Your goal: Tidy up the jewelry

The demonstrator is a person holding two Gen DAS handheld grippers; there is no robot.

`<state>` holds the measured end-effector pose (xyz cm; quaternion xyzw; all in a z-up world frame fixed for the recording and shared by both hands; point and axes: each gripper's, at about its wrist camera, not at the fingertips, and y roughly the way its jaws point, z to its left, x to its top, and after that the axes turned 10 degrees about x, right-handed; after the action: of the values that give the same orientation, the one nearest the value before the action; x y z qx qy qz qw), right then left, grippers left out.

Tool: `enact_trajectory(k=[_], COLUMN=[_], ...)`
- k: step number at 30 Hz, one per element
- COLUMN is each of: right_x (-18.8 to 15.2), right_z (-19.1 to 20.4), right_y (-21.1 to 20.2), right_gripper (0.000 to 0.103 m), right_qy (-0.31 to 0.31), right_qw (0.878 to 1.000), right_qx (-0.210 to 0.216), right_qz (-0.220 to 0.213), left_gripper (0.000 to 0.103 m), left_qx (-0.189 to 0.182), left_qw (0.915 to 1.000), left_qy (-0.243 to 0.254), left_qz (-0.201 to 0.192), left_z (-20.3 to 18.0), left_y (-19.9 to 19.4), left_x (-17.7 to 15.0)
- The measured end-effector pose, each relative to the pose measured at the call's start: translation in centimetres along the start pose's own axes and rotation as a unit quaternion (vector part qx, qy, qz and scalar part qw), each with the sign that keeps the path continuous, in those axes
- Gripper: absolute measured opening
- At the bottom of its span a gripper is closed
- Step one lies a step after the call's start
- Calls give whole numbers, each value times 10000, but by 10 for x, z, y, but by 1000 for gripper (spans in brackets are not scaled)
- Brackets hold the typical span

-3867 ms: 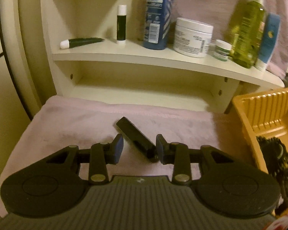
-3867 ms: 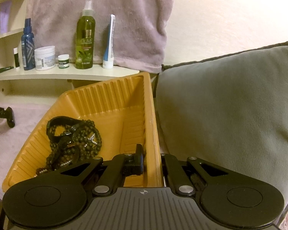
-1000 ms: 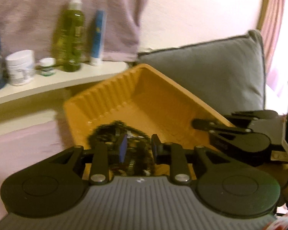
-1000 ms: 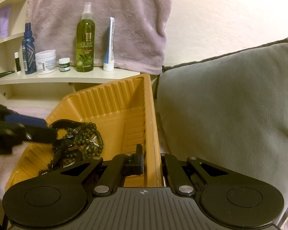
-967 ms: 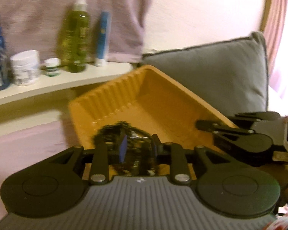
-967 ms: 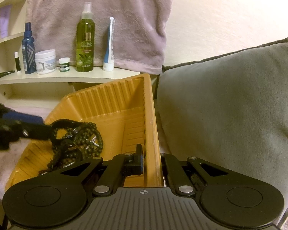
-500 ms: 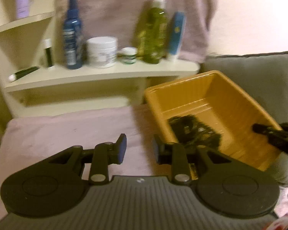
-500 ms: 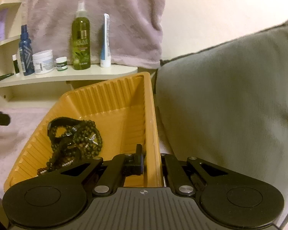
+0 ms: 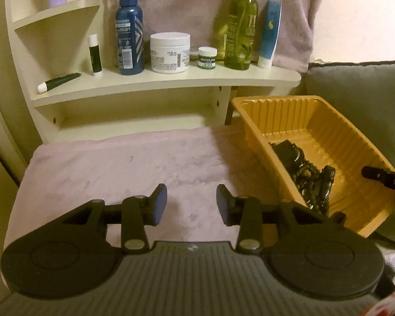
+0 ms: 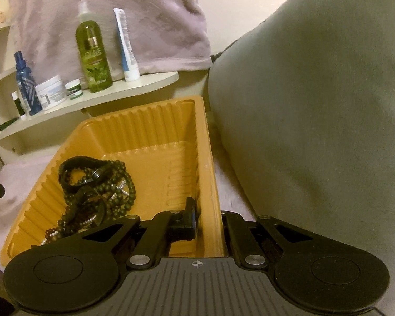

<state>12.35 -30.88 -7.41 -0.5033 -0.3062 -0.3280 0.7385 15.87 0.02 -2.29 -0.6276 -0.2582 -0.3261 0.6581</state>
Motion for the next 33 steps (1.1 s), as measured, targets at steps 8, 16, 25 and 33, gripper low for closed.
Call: enact_trajectory(k=[8, 16, 25, 33], right_x=[-4, -8, 3, 26], right_z=[-1, 5, 29, 46], right_y=[-4, -20, -58, -79], right_gripper=[12, 65, 70, 80], right_qy=[45, -174, -452, 178], right_qw=[9999, 9992, 9966, 9991], right_qx=[37, -96, -116, 143], right_qz=[-121, -345, -682, -353], left_gripper=[67, 87, 97, 103], left_qx=[239, 319, 418, 462], left_qw=[9995, 9992, 9991, 9987], left_qy=[107, 113, 22, -196], left_qz=[198, 189, 66, -98], left_z=[-5, -8, -7, -2], left_y=[3, -3, -22, -49], left_x=[-8, -10, -14, -18])
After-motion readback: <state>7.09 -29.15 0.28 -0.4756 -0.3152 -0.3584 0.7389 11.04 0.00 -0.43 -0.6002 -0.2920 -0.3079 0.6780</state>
